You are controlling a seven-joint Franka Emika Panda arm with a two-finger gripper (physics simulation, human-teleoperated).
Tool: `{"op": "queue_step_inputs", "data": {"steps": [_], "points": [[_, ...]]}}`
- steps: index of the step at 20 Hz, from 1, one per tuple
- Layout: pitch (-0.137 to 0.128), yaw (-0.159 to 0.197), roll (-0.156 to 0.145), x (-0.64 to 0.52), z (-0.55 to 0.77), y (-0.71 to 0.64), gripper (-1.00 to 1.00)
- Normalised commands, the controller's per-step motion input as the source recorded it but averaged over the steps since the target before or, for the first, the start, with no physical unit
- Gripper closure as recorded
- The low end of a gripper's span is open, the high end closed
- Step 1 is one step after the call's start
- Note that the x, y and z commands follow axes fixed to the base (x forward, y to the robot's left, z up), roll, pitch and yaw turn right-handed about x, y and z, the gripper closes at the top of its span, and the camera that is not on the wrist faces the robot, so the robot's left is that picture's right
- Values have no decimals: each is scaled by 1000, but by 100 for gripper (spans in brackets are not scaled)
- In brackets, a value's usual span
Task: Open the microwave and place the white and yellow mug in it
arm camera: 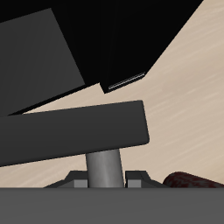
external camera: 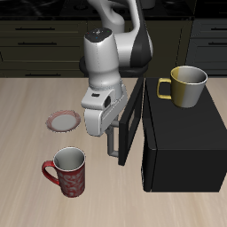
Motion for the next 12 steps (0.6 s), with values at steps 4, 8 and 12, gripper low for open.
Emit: {"op": "queue_step_inputs", "data": {"steps": [4,8,12], "points": [[-3,-87,-39,37,2,-131,100],[-23,-140,-42,-219,188,-307,100],[-10,-64,-13,-101,92,-180,100]]}}
